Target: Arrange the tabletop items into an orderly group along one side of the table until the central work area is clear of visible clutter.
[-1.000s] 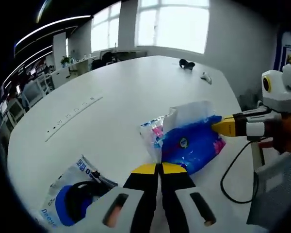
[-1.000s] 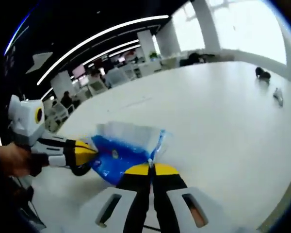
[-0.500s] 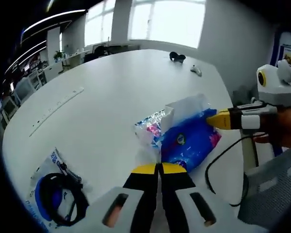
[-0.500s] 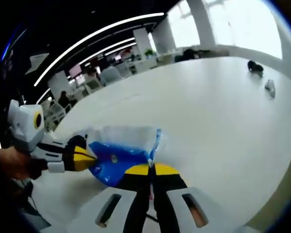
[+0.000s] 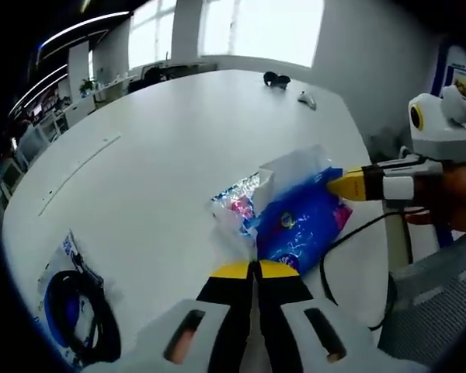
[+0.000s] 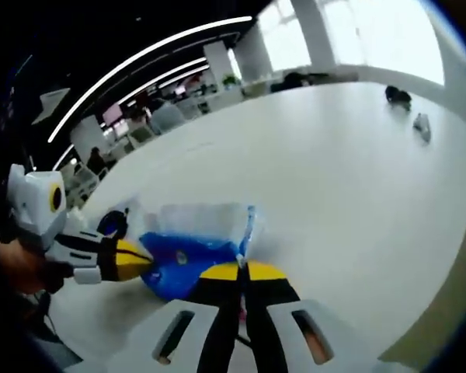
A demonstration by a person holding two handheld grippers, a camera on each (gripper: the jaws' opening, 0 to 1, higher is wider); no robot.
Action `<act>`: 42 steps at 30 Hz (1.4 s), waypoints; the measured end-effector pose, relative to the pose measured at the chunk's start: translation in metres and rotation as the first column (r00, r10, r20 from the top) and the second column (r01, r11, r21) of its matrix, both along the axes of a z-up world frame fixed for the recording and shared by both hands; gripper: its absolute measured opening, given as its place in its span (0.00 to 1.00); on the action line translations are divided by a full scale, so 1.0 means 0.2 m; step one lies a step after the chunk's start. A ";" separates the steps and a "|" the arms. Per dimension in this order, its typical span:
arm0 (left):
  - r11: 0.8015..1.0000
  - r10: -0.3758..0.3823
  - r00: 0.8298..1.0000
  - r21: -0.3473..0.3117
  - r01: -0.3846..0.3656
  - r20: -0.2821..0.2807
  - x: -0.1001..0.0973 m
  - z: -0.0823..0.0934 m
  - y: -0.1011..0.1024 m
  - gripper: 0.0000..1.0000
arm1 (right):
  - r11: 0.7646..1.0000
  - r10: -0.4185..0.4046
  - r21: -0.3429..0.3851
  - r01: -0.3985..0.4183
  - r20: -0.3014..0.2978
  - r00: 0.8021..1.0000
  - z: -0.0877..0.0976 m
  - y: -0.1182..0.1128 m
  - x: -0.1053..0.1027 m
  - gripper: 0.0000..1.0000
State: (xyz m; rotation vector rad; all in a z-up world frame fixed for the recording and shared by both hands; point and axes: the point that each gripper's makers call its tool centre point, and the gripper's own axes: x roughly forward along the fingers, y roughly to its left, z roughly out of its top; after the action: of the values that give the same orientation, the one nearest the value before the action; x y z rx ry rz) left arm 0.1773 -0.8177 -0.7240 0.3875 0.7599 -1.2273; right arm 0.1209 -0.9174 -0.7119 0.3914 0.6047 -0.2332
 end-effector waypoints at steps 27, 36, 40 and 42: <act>0.999 0.032 0.998 -0.028 -0.034 -0.053 -0.02 -0.03 0.02 0.08 | 1.000 0.006 -0.005 -0.007 -0.040 0.999 -0.07 -0.03 0.00 0.04; 0.997 0.053 0.997 -0.058 -0.056 -0.057 0.00 0.00 0.05 0.10 | 1.000 -0.007 0.000 0.007 -0.022 1.000 -0.04 -0.04 0.00 0.07; 0.996 0.055 0.997 -0.062 -0.058 -0.055 0.01 0.02 0.07 0.11 | 1.000 -0.007 -0.010 0.007 -0.018 1.000 -0.01 -0.04 0.01 0.09; 0.995 0.062 0.997 -0.074 -0.066 -0.055 0.01 0.04 0.08 0.11 | 1.000 -0.010 -0.009 0.010 -0.011 1.000 0.01 -0.04 0.01 0.11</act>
State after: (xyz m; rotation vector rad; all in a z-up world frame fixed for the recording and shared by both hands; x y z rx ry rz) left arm 0.1800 -0.8016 -0.7165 0.2677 0.7634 -1.2058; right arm 0.1232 -0.9245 -0.7105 0.3849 0.6124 -0.2480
